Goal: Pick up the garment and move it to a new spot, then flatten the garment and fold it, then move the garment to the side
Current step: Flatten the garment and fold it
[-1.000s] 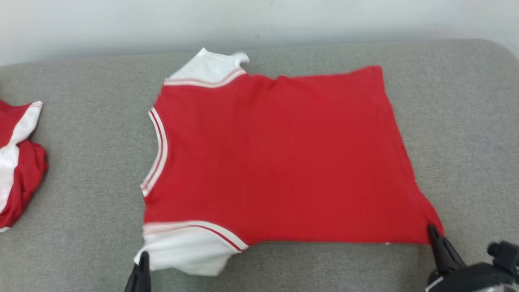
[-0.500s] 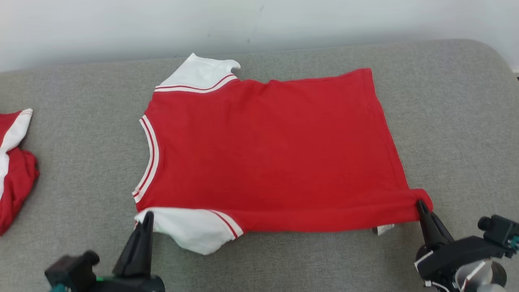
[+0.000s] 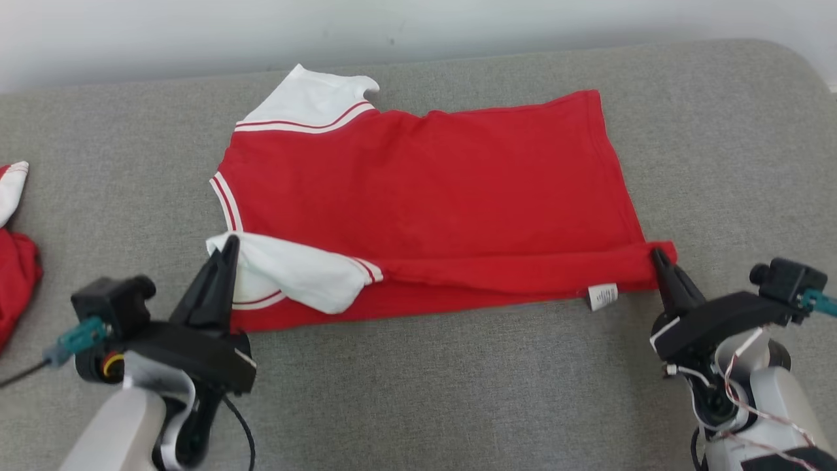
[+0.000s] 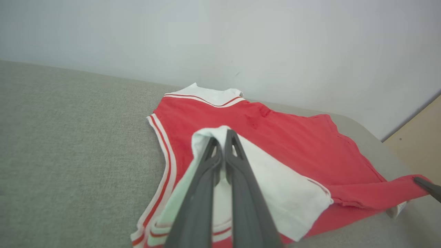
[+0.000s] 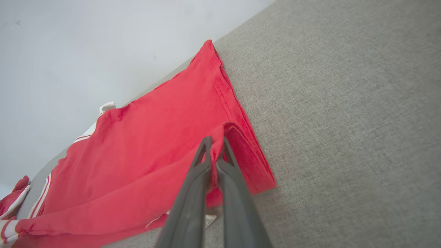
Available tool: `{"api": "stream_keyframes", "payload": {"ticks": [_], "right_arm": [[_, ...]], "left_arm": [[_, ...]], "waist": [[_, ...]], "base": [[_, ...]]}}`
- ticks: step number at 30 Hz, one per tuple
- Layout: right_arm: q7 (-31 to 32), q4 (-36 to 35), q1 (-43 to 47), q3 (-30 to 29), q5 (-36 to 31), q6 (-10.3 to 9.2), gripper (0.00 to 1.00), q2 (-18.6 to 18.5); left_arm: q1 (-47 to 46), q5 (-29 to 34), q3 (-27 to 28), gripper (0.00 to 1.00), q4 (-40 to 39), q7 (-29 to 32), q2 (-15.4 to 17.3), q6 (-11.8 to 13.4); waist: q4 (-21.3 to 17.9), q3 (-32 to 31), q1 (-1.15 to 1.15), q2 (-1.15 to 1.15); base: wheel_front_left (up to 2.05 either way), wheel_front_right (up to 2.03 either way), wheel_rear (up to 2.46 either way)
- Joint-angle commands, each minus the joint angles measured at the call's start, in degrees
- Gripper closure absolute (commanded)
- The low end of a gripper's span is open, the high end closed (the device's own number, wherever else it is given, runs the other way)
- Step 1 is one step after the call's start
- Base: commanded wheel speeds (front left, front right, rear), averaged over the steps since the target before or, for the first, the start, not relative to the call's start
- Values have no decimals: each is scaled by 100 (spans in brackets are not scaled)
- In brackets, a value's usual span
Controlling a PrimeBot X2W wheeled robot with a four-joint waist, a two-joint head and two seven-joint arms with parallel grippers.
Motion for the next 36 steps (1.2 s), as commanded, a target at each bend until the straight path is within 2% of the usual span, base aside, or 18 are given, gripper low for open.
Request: {"api": "stream_keyframes", "payload": {"ticks": [1,8,9,10,11,12,13,23,36], "right_arm": [[28,92,-144,-4,-3,-13,100,-15],[-46,828,-982,141,-64,-13,100,-4],[-100,923,-1093,178,-73,-13,88,-1],[-177,997,-1207,213,-70,-13,5,4],[-230,1095,-1280,245,-63,-13,0,-11],[-307,1167,-1335,292,-69,-13,0,-36],[-382,1237,-1381,327,-59,-13,0,-61],[-907,1604,-1197,734,125,-13,0,-428],[-1465,1605,-617,1180,-118,-13,0,-926]], "left_arm": [[-196,7,9,100,172,37,-6,-31],[-953,0,-79,100,1281,64,-116,-245],[-1034,8,-93,100,1440,43,-137,-270],[-1116,28,-108,100,1559,3,-156,-291],[-1197,55,-106,100,1689,-73,-172,-305],[-1258,105,-132,56,1820,-132,-170,-328],[-1299,147,-158,0,1929,-209,-176,-332],[-1170,281,-160,0,2425,-766,-361,-435],[-52,745,348,0,1632,-838,-429,-238]], "waist": [[1,39,-1,-1],[-57,130,-1,-1],[-62,134,-1,-1],[-67,138,-1,-1],[-66,140,-1,-1],[-61,140,-1,-1],[-56,138,-1,-1],[70,-30,-1,-1],[200,-185,-1,-1]], "base": [[0,0,0],[0,0,0],[0,0,0],[0,0,0],[0,0,0],[0,0,0],[0,0,0],[0,0,0],[0,0,0]]}}
